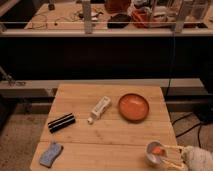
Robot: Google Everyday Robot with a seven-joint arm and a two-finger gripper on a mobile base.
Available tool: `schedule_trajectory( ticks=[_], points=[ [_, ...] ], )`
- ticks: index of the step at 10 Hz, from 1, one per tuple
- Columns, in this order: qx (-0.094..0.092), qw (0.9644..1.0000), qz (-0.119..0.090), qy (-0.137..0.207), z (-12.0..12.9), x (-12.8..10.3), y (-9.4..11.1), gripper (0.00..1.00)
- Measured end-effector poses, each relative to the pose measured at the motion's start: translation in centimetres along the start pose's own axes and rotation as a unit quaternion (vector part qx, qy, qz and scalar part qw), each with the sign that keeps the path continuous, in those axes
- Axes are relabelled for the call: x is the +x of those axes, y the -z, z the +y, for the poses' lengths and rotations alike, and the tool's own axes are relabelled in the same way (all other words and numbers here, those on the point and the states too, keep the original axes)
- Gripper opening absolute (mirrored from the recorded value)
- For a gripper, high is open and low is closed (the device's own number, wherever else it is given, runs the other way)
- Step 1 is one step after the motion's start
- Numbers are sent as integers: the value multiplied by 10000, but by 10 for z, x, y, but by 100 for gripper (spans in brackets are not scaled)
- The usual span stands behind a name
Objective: Place the pepper in the ceramic cup
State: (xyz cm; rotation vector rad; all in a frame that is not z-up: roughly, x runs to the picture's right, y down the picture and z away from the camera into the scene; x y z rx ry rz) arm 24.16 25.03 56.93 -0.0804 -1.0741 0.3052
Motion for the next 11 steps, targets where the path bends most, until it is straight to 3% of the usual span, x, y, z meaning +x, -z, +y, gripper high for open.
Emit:
schedule_trajectory(
  ticks=[6, 7, 10, 11],
  points=[
    [4, 9997, -116, -204, -5, 20, -8, 2],
    [-38, 9997, -125, -202, -6, 22, -10, 9],
    [-202, 9995, -206, -149, -6, 22, -14, 44],
    [-209, 9994, -211, -151, -6, 23, -14, 49]
  ],
)
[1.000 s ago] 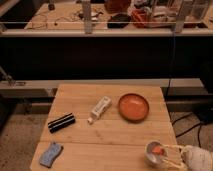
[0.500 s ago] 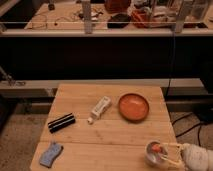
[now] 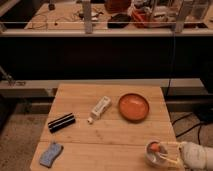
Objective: Place the pepper in the ceramic cup
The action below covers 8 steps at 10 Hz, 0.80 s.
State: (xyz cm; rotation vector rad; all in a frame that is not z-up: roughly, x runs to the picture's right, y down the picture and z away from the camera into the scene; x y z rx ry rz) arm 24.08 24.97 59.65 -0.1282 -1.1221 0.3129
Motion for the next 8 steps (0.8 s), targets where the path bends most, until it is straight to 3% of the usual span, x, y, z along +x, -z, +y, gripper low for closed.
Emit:
schedule_trajectory(
  ticks=[3, 8],
  points=[
    [-47, 10000, 22, 11, -1, 0, 2, 78],
    [-165, 9998, 57, 81, -3, 1, 1, 80]
  ],
)
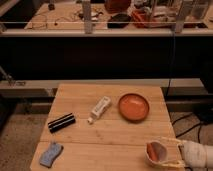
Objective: Place the pepper in the ceramic cup
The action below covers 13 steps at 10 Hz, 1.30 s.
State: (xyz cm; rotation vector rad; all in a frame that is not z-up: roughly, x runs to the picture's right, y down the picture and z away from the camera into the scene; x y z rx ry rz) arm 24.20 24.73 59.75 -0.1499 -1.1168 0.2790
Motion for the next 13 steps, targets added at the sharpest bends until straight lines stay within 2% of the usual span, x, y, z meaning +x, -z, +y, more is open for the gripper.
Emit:
schedule_trajectory(
  ticks=[4, 7, 10, 13],
  points=[
    [24, 9999, 85, 111, -1, -5, 5, 80],
    [-157, 9989, 257, 358, -2, -13, 3, 80],
    [-398, 9952, 595, 661, -7, -20, -1, 80],
    [-568, 9881, 1029, 990, -14, -23, -2, 80]
  ],
)
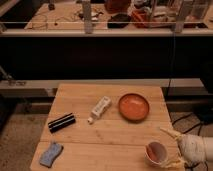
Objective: Place the pepper in the ceramic cup
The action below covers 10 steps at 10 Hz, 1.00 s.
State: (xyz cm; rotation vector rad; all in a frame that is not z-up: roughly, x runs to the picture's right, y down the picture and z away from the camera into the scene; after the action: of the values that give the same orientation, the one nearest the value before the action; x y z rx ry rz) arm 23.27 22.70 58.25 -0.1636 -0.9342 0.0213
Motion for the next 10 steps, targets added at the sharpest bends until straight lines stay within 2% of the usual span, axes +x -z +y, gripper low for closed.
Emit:
schedule_trajectory(
  ticks=[4, 10],
  points=[
    [-82, 9995, 212, 235, -7, 3, -3, 80],
    [-180, 9966, 592, 550, -13, -4, -6, 80]
  ],
)
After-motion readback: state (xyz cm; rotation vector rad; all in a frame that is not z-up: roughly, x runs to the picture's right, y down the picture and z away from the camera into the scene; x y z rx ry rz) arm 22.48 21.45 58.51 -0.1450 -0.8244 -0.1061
